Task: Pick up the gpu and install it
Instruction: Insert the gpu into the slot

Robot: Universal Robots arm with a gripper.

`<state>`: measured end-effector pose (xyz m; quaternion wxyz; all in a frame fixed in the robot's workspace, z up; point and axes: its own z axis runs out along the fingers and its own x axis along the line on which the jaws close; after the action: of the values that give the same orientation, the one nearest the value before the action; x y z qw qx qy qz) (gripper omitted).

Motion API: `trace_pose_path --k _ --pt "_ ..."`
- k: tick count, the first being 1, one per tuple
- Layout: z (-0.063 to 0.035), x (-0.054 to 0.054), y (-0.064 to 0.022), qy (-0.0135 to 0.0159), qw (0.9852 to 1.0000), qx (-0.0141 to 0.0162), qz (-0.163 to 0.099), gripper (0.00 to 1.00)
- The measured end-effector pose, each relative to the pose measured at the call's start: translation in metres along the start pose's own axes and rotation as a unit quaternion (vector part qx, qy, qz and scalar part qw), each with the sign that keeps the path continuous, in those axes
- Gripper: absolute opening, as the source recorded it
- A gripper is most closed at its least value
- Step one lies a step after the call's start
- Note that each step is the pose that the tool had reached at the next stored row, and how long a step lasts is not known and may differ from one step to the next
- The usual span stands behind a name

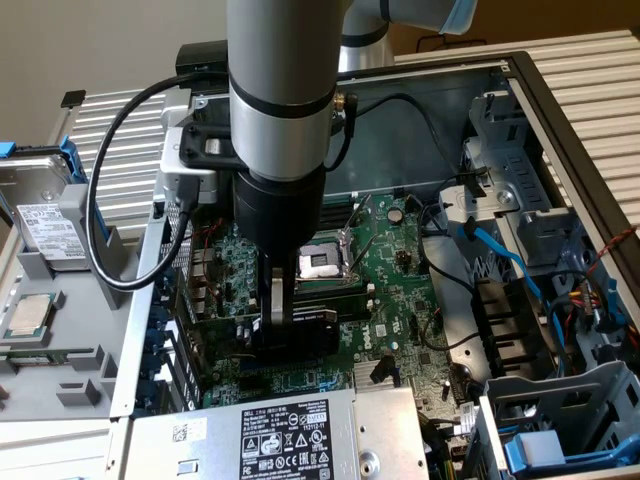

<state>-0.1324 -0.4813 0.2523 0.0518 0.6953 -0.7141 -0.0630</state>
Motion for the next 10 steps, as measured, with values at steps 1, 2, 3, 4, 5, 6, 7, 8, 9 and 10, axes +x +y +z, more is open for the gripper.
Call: trace_pose_path --k 1,2,3,4,5,6,7,8,9,10 --pt "0.0 0.0 0.0 0.0 1.0 0.0 0.0 0.26" --pt "0.0 0.0 0.0 0.0 1.0 0.0 0.0 0.26" --pt "0.0 0.0 0.0 0.0 1.0 0.0 0.0 0.26" --pt "0.0 0.0 0.0 0.0 1.0 0.0 0.0 0.26" --pt "0.0 0.0 0.0 0.0 1.0 0.0 0.0 0.26" --pt "0.0 0.0 0.0 0.0 1.0 0.0 0.0 0.26" --pt "0.0 0.0 0.0 0.0 1.0 0.0 0.0 0.26" --pt "0.0 0.0 0.0 0.0 1.0 0.0 0.0 0.26" --pt "0.0 0.0 0.0 0.0 1.0 0.0 0.0 0.26" --pt "0.0 0.0 0.0 0.0 1.0 0.0 0.0 0.26"
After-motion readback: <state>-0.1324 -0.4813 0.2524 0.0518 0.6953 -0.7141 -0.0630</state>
